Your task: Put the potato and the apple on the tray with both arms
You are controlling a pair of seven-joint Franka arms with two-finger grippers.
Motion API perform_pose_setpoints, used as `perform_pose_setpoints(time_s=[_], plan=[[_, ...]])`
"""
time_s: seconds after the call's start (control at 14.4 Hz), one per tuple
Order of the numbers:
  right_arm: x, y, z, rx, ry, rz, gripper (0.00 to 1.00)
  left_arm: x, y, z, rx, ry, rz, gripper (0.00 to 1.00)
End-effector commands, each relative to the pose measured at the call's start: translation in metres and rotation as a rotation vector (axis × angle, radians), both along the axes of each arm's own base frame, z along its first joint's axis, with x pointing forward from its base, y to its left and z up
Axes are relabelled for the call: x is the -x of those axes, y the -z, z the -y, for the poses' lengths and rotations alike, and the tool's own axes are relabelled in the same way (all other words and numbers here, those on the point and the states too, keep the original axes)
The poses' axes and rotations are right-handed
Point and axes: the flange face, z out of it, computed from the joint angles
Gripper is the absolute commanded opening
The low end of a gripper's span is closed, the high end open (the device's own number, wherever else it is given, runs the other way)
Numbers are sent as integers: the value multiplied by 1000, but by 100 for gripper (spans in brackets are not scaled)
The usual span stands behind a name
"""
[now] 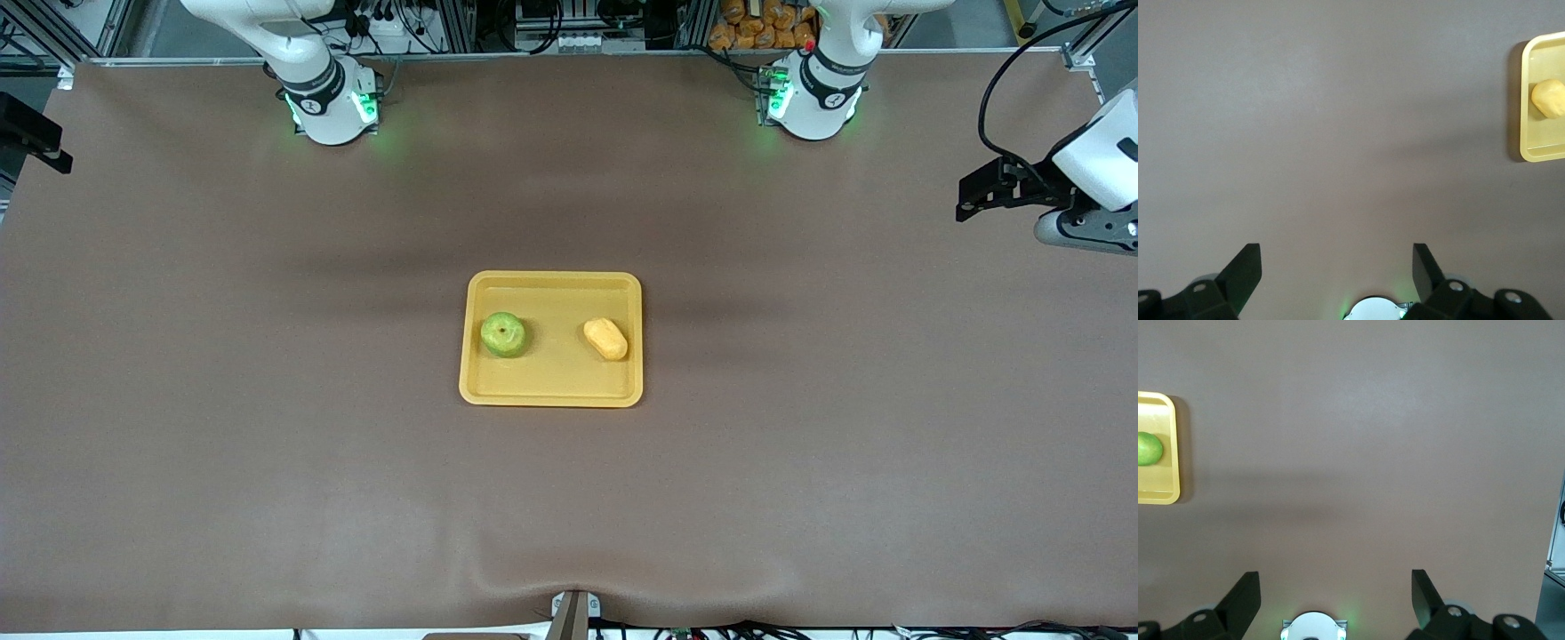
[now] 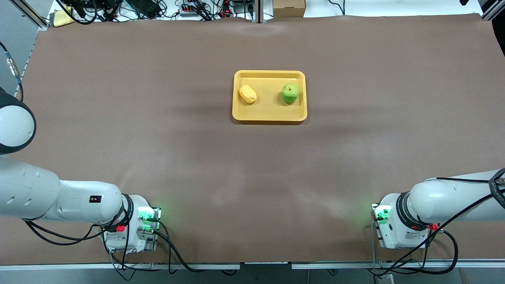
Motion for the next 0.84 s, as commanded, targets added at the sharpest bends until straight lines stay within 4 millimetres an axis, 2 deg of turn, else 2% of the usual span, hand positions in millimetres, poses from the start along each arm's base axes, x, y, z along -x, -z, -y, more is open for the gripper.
perform_pose_setpoints(time_s=[0.0,0.77], plan=[[9,-1,-1,-19,-12,19,100,2,-6,2,-2,-2,13,100],[8,-4,-1,-17,-8,27,100,3,-4,2,-3,-10,9,100]])
